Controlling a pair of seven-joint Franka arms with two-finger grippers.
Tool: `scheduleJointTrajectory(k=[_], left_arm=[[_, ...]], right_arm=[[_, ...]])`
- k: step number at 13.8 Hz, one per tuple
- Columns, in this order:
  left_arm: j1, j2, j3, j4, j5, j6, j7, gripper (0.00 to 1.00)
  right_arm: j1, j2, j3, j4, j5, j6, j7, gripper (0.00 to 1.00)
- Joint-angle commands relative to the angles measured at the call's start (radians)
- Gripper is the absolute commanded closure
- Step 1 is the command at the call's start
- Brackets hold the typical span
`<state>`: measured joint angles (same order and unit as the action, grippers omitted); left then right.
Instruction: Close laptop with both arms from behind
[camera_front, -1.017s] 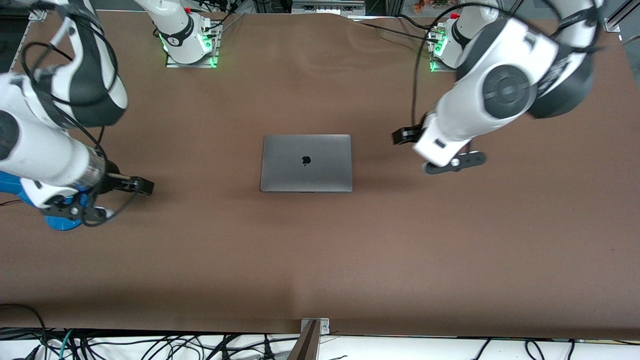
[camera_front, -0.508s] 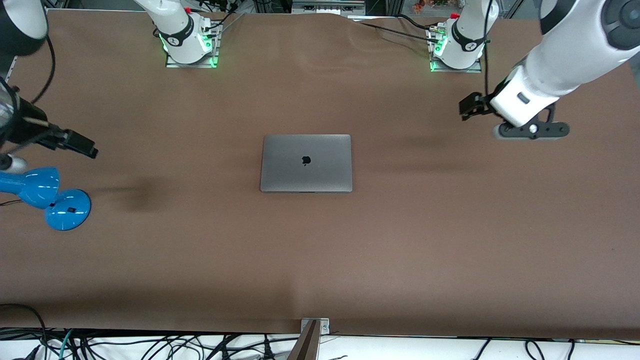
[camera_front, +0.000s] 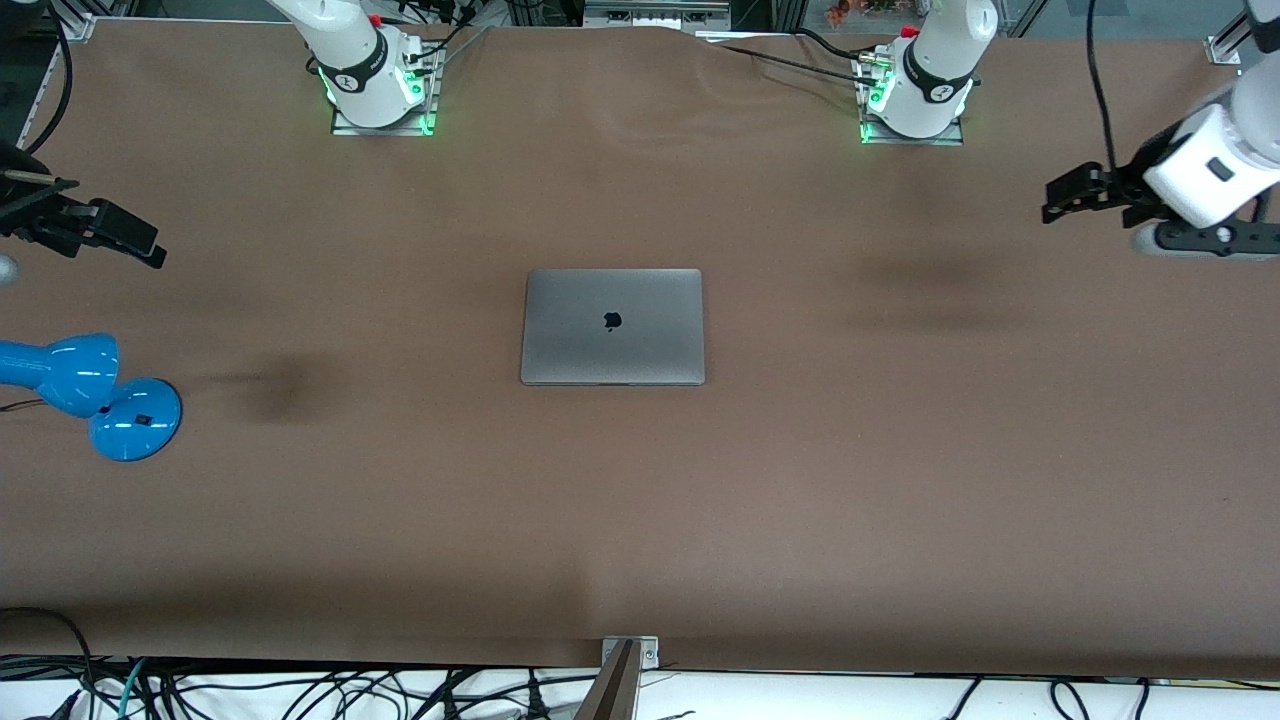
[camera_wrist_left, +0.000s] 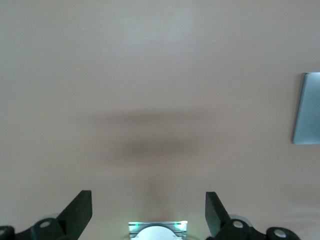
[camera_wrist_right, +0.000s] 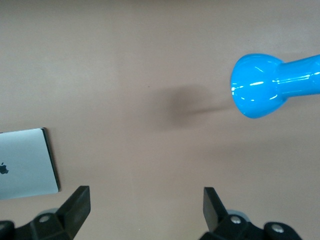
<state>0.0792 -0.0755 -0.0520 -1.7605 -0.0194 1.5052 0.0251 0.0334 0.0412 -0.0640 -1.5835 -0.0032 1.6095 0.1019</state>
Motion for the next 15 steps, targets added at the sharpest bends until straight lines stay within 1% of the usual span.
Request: scheduleJointTrajectory(k=[1, 3, 6, 8, 11, 15], left_arm=[[-0.056, -0.026, 0.066, -0.008, 0.05, 0.006, 0.068, 0.0], [-0.056, -0.027, 0.057, -0.005, 0.052, -0.012, 0.059, 0.0], [-0.055, -0.038, 0.057, 0.036, 0.052, -0.034, 0.064, 0.0], [-0.055, -0.056, 0.058, 0.039, 0.05, -0.036, 0.065, 0.0], [-0.049, -0.056, 0.057, 0.062, 0.041, -0.036, 0.065, 0.0], [-0.05, -0.056, 0.049, 0.062, 0.036, -0.042, 0.058, 0.0]], right_arm=[[0.01, -0.014, -0.013, -0.024, -0.007, 0.046, -0.014, 0.0], [0.013, -0.006, -0.008, -0.023, -0.029, 0.041, -0.014, 0.0], [0.014, -0.004, -0.005, -0.016, -0.027, 0.037, -0.002, 0.0], [0.014, -0.004, -0.005, -0.016, -0.024, 0.035, -0.001, 0.0], [0.014, -0.004, -0.003, -0.016, -0.026, 0.033, -0.001, 0.0], [0.014, -0.003, 0.0, -0.016, -0.014, 0.026, -0.001, 0.0]])
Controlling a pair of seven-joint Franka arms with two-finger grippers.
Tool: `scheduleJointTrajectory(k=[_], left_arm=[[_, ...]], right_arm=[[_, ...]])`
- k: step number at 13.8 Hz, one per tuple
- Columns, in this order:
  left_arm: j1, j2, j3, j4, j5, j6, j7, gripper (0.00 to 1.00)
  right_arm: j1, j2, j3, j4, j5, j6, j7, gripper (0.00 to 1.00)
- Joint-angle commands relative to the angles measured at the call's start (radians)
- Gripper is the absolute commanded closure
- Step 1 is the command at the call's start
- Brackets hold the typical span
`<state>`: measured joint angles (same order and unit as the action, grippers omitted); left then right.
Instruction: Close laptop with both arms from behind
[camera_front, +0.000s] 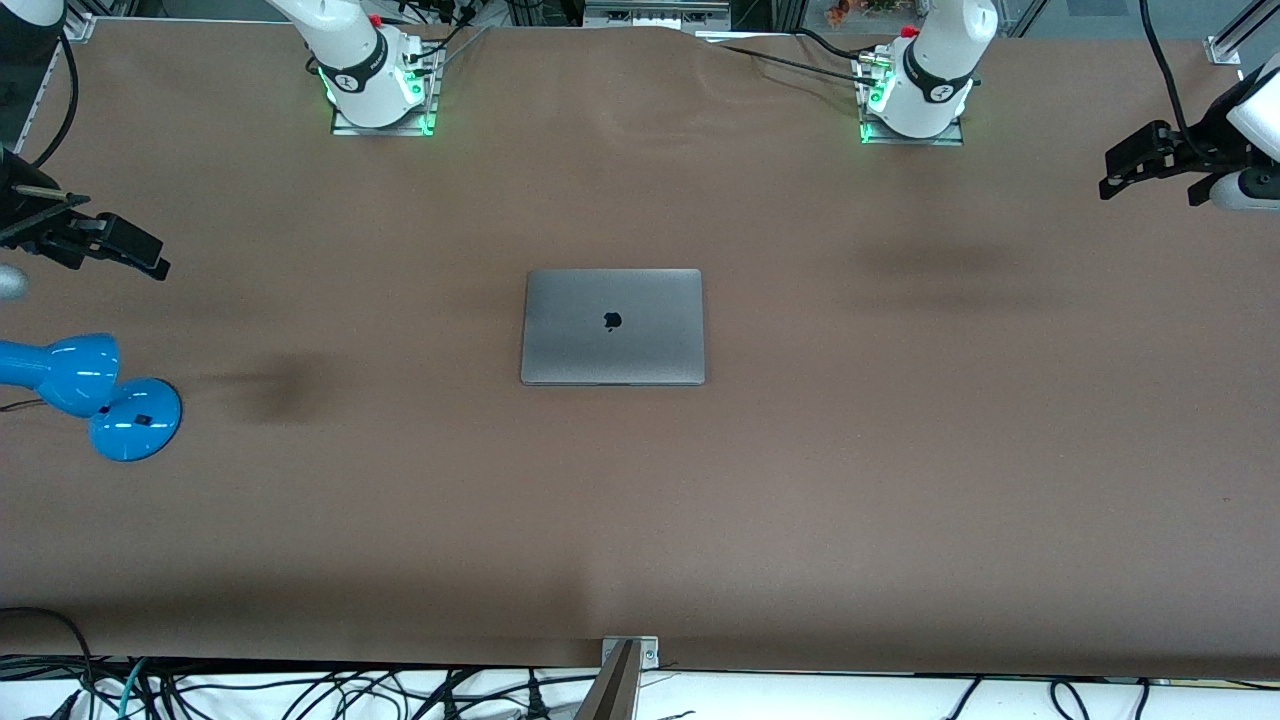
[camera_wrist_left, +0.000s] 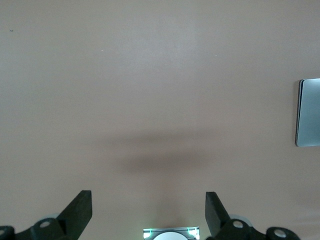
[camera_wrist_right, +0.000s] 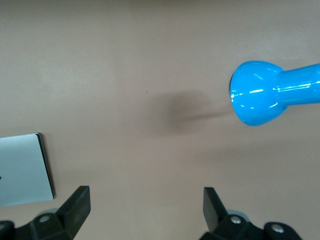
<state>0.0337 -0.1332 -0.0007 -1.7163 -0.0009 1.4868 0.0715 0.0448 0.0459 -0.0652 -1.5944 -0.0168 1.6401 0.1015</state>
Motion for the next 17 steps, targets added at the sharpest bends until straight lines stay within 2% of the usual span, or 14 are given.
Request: scheduleJointTrajectory(k=[1, 9, 17], left_arm=[[-0.005, 0.001, -0.004, 0.02, 0.018, -0.023, 0.011, 0.0], [-0.011, 0.003, -0.042, 0.032, 0.018, -0.051, -0.042, 0.0], [-0.009, 0.001, -0.044, 0.034, 0.018, -0.071, -0.052, 0.0]], right_arm=[[0.003, -0.008, 0.001, -0.005, 0.004, -0.005, 0.0, 0.0], [0.007, -0.006, 0.002, -0.005, 0.023, -0.006, -0.006, 0.0], [0.007, -0.006, -0.001, -0.005, 0.034, -0.006, -0.006, 0.0]])
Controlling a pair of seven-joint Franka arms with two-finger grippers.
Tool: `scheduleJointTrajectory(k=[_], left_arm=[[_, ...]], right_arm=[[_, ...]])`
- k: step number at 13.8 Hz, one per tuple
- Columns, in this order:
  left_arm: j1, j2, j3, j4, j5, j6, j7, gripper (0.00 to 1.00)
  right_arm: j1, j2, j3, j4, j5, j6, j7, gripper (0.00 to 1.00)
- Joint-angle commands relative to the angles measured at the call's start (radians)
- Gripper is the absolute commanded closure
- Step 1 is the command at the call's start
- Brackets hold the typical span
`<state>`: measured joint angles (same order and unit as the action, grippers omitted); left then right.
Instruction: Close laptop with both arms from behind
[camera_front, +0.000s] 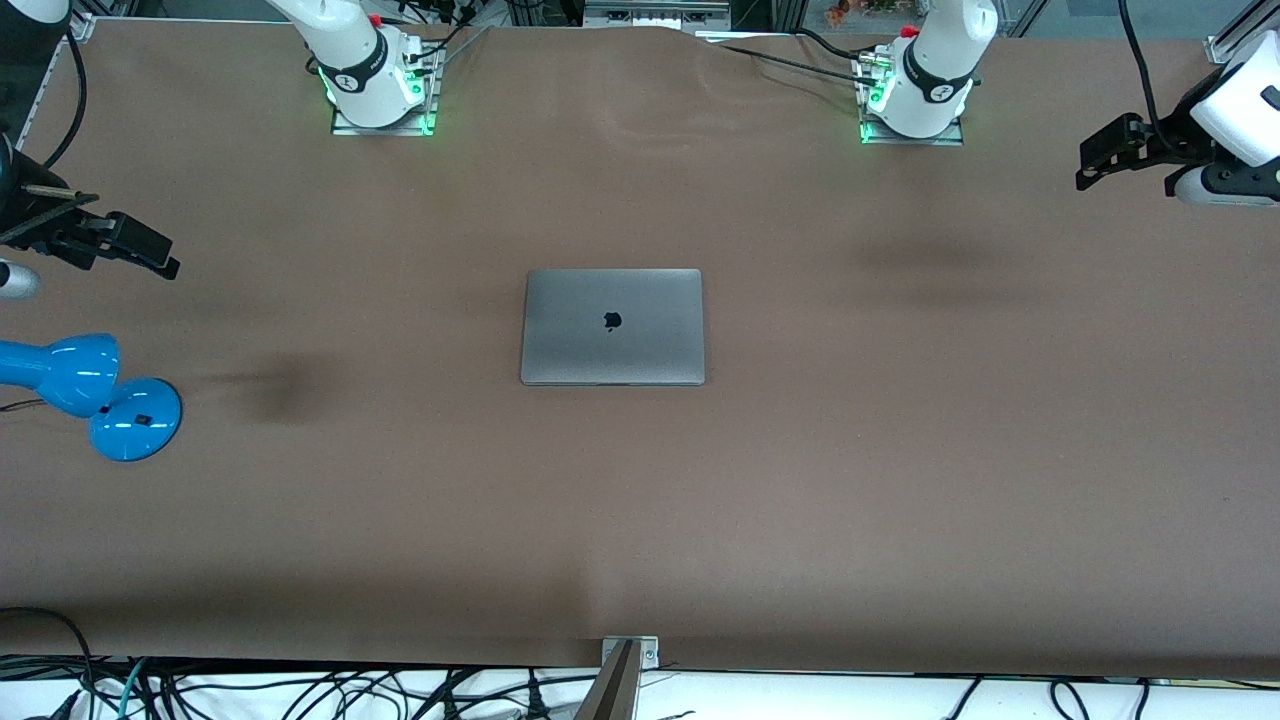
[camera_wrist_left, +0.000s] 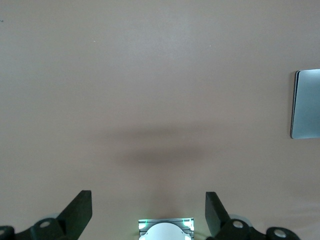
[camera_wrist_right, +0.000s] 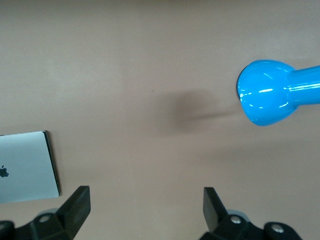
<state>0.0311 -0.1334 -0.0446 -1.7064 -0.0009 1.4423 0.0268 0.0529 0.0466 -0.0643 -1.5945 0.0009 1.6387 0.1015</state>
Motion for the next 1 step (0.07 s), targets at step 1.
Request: scheduleJointTrajectory(k=[1], left_arm=[[-0.007, 0.001, -0.001, 0.024, 0.018, -0.028, -0.007, 0.0]], right_arm=[[-0.001, -0.007, -0.002, -0.005, 0.016, -0.005, -0.006, 0.0]])
